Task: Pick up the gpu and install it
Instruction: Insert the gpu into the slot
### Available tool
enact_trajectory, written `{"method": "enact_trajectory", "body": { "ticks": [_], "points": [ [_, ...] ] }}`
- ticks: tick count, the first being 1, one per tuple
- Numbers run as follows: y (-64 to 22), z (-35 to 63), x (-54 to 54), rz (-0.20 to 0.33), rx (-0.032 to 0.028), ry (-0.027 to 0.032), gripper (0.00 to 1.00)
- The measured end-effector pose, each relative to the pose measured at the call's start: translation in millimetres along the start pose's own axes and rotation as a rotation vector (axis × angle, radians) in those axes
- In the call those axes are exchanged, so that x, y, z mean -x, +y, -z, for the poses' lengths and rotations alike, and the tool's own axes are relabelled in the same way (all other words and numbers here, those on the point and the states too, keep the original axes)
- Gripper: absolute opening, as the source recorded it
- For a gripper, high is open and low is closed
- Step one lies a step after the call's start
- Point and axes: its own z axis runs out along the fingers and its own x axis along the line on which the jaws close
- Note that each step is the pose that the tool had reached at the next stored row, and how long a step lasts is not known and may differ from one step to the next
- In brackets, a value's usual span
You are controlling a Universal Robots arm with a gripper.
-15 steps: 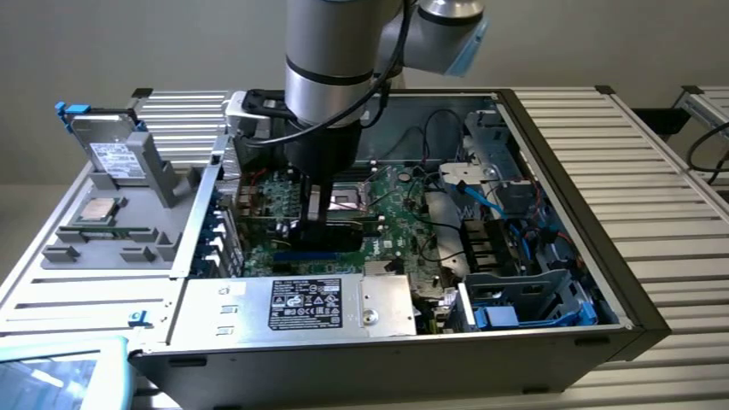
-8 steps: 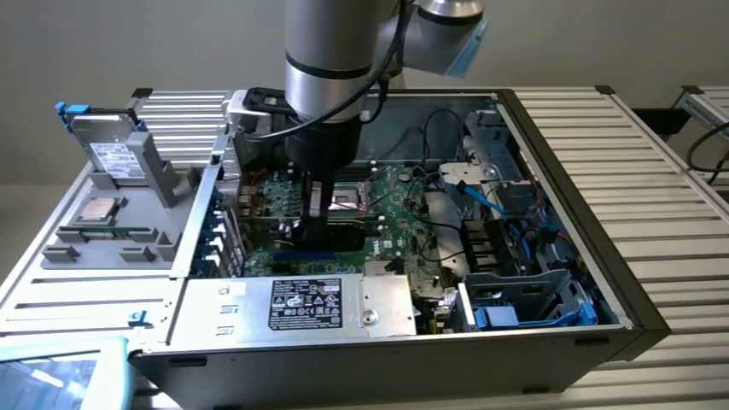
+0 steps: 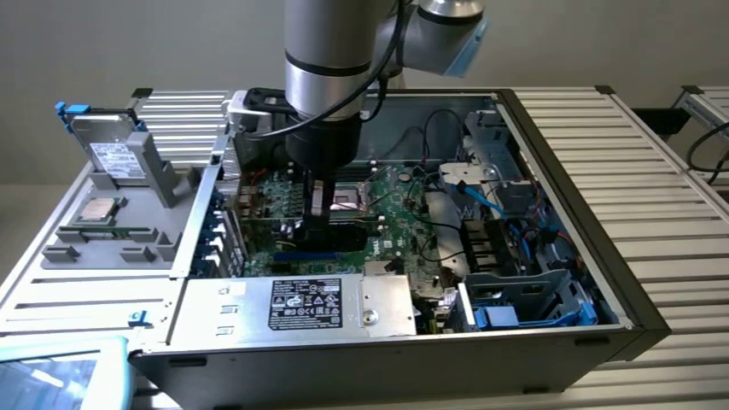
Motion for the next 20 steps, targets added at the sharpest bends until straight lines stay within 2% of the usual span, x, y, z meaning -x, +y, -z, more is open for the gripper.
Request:
{"method": "enact_trajectory", "body": {
  "ticks": [7, 20],
  "points": [
    [0.7, -0.1, 2.7, 0.000, 0.0001, 0.0005, 0.27],
    [8.0, -4.3, 3.7, 0.000, 0.0000, 0.0004, 0.27]
  ]
}}
